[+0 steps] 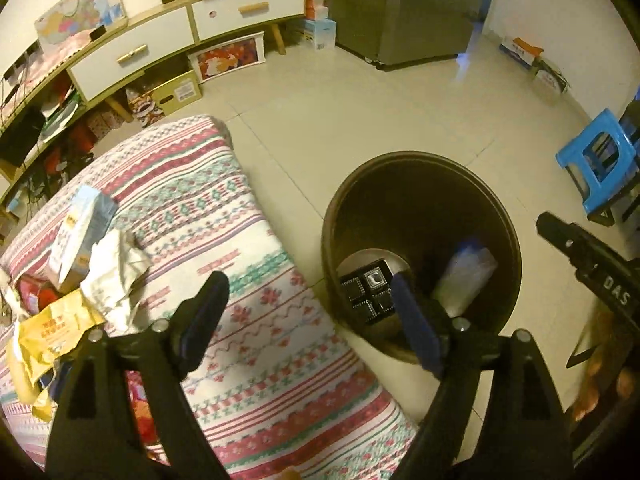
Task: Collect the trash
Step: 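Open both grippers over the brown bin, dropping the tray and blue carton, then move the left gripper back to the table toward the yellow sponge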
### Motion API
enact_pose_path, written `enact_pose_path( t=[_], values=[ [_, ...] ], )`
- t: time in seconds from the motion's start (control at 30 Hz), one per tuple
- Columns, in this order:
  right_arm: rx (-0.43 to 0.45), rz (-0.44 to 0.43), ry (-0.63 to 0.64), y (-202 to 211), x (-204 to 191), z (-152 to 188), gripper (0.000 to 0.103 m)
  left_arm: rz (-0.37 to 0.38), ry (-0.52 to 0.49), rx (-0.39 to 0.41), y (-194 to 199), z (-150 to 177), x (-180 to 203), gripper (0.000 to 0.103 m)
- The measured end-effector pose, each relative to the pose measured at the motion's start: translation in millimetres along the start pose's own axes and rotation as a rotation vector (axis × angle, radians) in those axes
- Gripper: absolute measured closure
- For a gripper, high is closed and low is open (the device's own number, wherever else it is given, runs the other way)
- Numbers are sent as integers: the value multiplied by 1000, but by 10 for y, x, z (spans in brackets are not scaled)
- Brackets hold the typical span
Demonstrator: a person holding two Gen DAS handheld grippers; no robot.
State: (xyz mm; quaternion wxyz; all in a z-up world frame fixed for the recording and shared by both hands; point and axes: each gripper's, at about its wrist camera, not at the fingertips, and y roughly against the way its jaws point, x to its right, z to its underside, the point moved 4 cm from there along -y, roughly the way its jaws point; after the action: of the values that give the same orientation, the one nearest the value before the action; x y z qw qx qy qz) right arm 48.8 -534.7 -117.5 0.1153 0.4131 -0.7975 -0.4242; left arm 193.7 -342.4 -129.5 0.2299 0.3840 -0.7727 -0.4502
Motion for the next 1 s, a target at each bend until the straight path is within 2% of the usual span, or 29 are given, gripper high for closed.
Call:
enact_pose_path(
  t=[0.13, 0.3, 0.4, 0.63, 1.0],
  values=[
    [5, 0, 34, 87, -76, -15, 29, -10, 19, 5, 52, 40, -120, 15],
    [9, 36, 79, 198, -168, -15, 23, 3, 50, 25, 183, 92, -218, 12],
    [17, 45, 112, 279, -247, -5, 20, 7, 62, 49, 297, 128, -270, 6],
    [37, 33, 210, 568, -576, 91, 19, 6, 106, 78, 575, 291, -553, 4],
    [45, 17, 309, 832, -1139, 260, 16, -76, 137, 137, 1128, 674, -1115, 0]
  ],
)
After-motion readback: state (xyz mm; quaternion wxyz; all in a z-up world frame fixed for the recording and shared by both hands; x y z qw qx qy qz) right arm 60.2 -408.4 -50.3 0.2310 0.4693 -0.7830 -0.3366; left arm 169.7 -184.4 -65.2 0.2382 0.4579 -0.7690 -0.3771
